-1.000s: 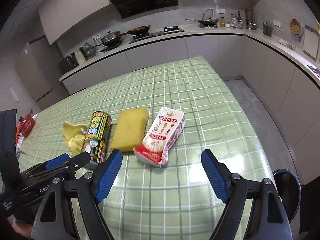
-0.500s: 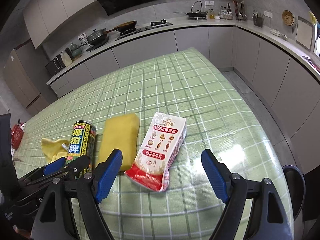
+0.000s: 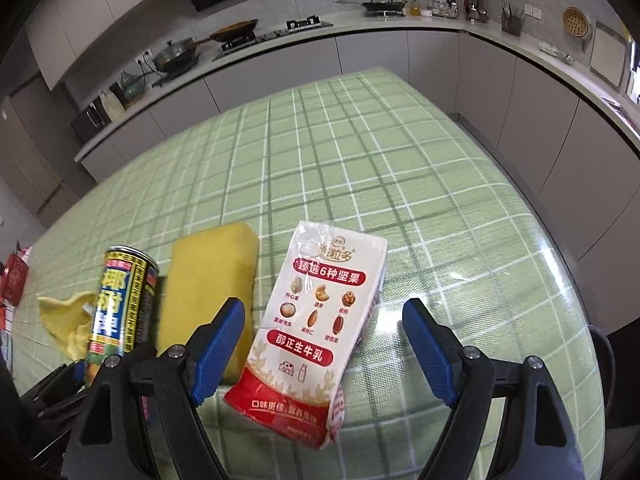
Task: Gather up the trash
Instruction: 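Grasp the coconut drink can with the left tool while the right tool grasps the milk carton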
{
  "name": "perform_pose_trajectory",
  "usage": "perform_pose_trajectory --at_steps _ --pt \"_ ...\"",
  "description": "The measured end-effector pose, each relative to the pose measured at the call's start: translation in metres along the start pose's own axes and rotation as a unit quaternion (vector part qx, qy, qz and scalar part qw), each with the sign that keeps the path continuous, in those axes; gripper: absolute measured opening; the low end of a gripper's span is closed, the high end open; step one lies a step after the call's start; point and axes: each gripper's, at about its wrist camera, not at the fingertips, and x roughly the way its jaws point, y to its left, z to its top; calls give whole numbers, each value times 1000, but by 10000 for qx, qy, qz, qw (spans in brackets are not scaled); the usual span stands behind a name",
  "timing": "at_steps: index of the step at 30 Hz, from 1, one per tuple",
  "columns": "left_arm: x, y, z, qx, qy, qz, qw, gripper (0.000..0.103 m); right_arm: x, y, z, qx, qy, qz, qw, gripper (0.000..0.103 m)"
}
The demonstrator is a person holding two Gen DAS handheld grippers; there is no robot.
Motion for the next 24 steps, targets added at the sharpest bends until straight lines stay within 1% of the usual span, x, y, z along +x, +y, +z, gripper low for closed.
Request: perform_pose_trajectory --at_steps 3,4,8,11,13,15,17,18,19,20,24 --pt "-1 -1 1 22 -3 40 10000 56 7 0 -2 -66 126 -15 9999 81" --pt "-1 0 1 14 1 36 10000 56 8 -1 -3 -97 139 -28 9999 78" --pt "-2 0 1 14 25 28 10000 56 6 -5 -5 -325 163 -104 9993 73" --pt "0 0 4 -7 29 27 10000 56 4 -15 -6 -502 188 -212 9983 72" --pt "1 -1 5 -20 22 35 10000 56 2 -22 -6 -470 172 -305 9983 72" --pt "3 -2 8 -27 17 33 10000 56 3 -27 -6 -357 196 -270 9988 72" --pt "4 -4 10 -13 -9 53 10000 56 3 -26 -7 -384 165 -305 9987 71" --pt "6 -3 13 -7 -16 33 10000 55 3 -27 -7 -409 155 -293 9986 65" --pt "6 -4 14 1 -30 42 10000 55 3 -27 -8 -437 143 -297 9985 56" --pt "7 -5 15 11 -38 47 10000 55 2 -27 -8 -467 135 -340 9982 53" --pt "9 -9 14 50 -91 53 9999 54 1 -25 -5 -455 160 -349 9982 52"
